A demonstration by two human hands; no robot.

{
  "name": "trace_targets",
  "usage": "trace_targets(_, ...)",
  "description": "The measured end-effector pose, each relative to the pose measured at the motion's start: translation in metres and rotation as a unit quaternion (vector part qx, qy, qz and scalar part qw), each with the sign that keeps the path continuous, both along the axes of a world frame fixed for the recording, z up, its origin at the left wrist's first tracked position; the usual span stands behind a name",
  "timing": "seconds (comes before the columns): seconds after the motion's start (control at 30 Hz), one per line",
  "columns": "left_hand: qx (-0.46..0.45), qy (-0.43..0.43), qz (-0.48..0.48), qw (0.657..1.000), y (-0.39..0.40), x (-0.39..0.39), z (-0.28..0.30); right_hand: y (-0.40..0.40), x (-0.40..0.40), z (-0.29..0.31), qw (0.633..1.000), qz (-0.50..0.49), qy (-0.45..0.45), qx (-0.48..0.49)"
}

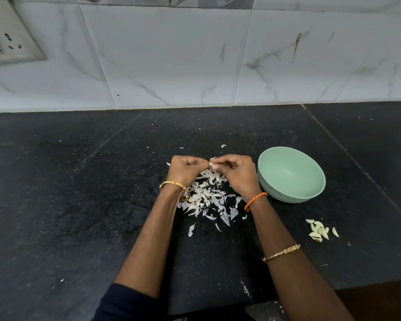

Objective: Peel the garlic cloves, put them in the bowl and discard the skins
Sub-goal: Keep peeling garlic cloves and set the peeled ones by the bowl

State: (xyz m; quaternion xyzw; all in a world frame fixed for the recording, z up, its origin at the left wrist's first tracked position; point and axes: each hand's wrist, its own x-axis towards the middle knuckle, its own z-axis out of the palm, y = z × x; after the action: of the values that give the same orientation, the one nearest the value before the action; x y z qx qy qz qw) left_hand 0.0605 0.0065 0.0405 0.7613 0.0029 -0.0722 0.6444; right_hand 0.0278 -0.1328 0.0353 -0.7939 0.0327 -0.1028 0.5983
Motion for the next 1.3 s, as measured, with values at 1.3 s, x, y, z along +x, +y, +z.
trace_targets(1.3, 0.004, 0.04, -0.085, 0.996, 0.008, -0.01, 0.022, -0.001, -0.011, -0.015, 0.98, 0.035, 0.015, 0.198)
